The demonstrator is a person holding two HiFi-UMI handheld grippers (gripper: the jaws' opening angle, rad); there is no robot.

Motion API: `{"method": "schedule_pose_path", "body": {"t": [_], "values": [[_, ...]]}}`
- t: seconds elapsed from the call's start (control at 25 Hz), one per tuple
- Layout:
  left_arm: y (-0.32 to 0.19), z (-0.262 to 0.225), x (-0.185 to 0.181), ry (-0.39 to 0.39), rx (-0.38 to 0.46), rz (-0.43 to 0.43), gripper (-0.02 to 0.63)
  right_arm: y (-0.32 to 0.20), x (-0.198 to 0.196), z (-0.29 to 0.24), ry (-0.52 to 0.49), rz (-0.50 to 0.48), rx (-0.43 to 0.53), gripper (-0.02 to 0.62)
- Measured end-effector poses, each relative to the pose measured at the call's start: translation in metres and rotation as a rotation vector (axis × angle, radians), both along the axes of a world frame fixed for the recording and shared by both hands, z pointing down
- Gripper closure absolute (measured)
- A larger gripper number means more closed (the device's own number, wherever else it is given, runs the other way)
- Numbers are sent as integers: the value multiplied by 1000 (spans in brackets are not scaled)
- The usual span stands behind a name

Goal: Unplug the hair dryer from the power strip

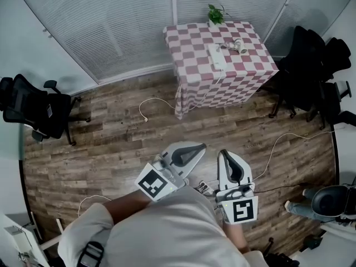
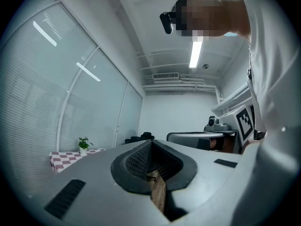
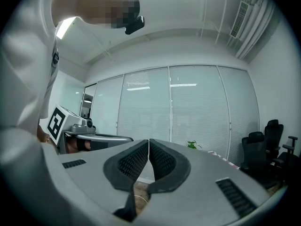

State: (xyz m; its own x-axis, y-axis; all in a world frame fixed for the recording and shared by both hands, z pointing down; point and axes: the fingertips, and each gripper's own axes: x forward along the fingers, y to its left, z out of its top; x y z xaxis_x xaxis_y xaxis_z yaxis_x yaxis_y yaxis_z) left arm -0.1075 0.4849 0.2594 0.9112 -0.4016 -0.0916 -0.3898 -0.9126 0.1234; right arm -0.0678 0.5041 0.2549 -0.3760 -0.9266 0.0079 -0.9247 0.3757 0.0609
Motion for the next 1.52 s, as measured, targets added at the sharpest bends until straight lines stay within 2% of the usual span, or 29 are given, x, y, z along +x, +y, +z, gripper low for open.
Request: {"method": "schedule_pose_path", "body": {"t": [0.56,0.8,0.96,1.16,1.32,1.52], "values": [[-125,5,1,2,-22,25,575,-126,-3,0,-21,45,-22,562],[-182,6,-1,-6,-28,42,575,-179,-6,5,20,44,-33,563],[-213,8,-3,-11,-36,53,575,-212,-8,3,0,64,-29,562],[-242,11,-10,-17,-34,69,575,-244,-14,8,13,69,-44,563],[-261,21,-15,-42,-24,91,575,-267,-23,8,-13,85,-61,563],[-276,24,-21,-48,-23,105,575,-280,-31,11,16,57,-44,563]]}}
